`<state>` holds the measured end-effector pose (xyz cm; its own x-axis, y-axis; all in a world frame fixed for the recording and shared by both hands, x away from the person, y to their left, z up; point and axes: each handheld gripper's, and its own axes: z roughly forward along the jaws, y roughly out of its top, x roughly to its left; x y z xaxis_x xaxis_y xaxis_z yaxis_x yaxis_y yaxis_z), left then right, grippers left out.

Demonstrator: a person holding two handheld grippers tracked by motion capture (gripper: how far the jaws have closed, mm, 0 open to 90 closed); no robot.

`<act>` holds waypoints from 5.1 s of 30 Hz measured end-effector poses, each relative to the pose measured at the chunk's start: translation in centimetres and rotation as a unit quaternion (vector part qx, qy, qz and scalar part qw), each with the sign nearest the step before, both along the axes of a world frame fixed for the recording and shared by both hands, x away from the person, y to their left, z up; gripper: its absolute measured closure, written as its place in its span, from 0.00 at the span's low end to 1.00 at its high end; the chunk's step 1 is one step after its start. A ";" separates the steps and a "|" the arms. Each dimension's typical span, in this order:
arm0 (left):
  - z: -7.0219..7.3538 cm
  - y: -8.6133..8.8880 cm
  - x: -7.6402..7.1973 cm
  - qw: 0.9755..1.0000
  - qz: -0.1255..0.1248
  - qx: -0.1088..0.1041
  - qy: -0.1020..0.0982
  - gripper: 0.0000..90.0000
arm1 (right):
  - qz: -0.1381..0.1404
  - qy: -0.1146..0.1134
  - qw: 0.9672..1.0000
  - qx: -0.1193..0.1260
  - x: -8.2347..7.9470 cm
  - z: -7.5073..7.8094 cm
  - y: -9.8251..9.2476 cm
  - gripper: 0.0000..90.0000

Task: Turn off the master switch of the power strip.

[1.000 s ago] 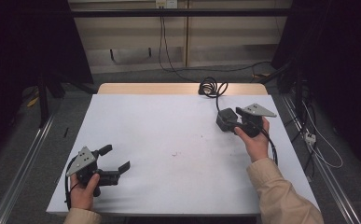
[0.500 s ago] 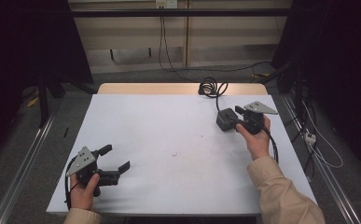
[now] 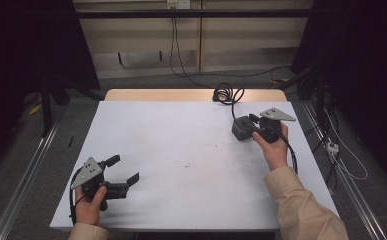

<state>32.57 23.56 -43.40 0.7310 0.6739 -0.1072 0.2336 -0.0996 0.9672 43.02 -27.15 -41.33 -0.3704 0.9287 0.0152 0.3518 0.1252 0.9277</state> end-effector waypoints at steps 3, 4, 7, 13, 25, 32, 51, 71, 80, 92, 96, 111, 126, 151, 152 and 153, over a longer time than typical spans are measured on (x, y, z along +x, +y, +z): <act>0.0 0.0 0.0 1.000 0.003 -0.001 0.000 0.03 | 0.001 0.000 1.000 0.000 0.1 0.0 0.0 0.69; 0.0 0.0 0.0 1.000 0.003 -0.001 0.000 0.03 | 0.000 0.000 1.000 -0.002 0.1 -0.1 0.0 0.70; 0.0 0.0 0.0 1.000 0.002 0.000 0.000 0.03 | 0.002 0.000 1.000 -0.004 0.3 -0.2 -0.1 0.73; 0.0 0.0 0.0 1.000 0.001 -0.001 0.001 0.03 | -0.001 0.002 1.000 -0.001 0.4 -0.4 -0.2 0.74; -0.1 0.0 0.0 1.000 0.002 0.000 0.002 0.03 | -0.010 0.012 1.000 -0.003 0.8 -0.9 -0.6 0.80; -0.1 0.0 0.0 1.000 0.003 0.001 0.002 0.03 | -0.008 0.015 1.000 -0.005 0.9 -1.1 -0.6 0.83; -0.1 0.0 0.0 1.000 0.004 0.003 0.001 0.03 | -0.001 0.022 1.000 -0.001 1.0 -1.3 -0.4 0.88; 0.0 0.1 -0.1 1.000 0.005 0.002 0.001 0.03 | -0.004 0.027 1.000 0.006 1.1 -1.5 -0.8 0.91; 0.0 0.1 -0.1 1.000 0.006 0.002 0.001 0.03 | -0.005 0.028 1.000 0.008 1.1 -1.5 -0.9 0.93; -0.1 0.1 -0.1 1.000 0.006 0.002 0.001 0.03 | -0.004 0.033 0.999 0.006 1.2 -1.7 -1.1 0.96; -0.1 0.1 -0.1 1.000 0.006 0.003 0.001 0.03 | -0.003 0.038 0.999 0.004 1.2 -1.8 -1.0 0.98; -0.1 0.2 -0.1 1.000 0.006 0.003 0.001 0.03 | -0.002 0.043 0.999 -0.007 1.2 -2.0 -0.9 1.00; 0.0 0.2 -0.1 1.000 0.007 0.003 0.001 0.03 | -0.004 0.041 0.999 -0.013 1.2 -2.1 -0.9 1.00; 0.0 0.3 -0.2 1.000 0.010 0.002 -0.001 0.03 | -0.001 0.041 0.999 -0.019 1.3 -2.1 -0.4 1.00; 0.0 0.3 -0.2 1.000 0.009 0.001 -0.002 0.03 | -0.001 0.041 0.999 -0.019 1.3 -2.1 -0.4 1.00; 0.0 0.3 -0.2 1.000 0.009 0.002 -0.002 0.03 | -0.001 0.041 0.999 -0.020 1.4 -2.1 -0.4 1.00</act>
<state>32.33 23.83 -43.36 0.7186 0.6880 -0.1012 0.2309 -0.0989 0.9679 44.38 -27.55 -43.47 -0.3682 0.9297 0.0088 0.4273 0.1608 0.8897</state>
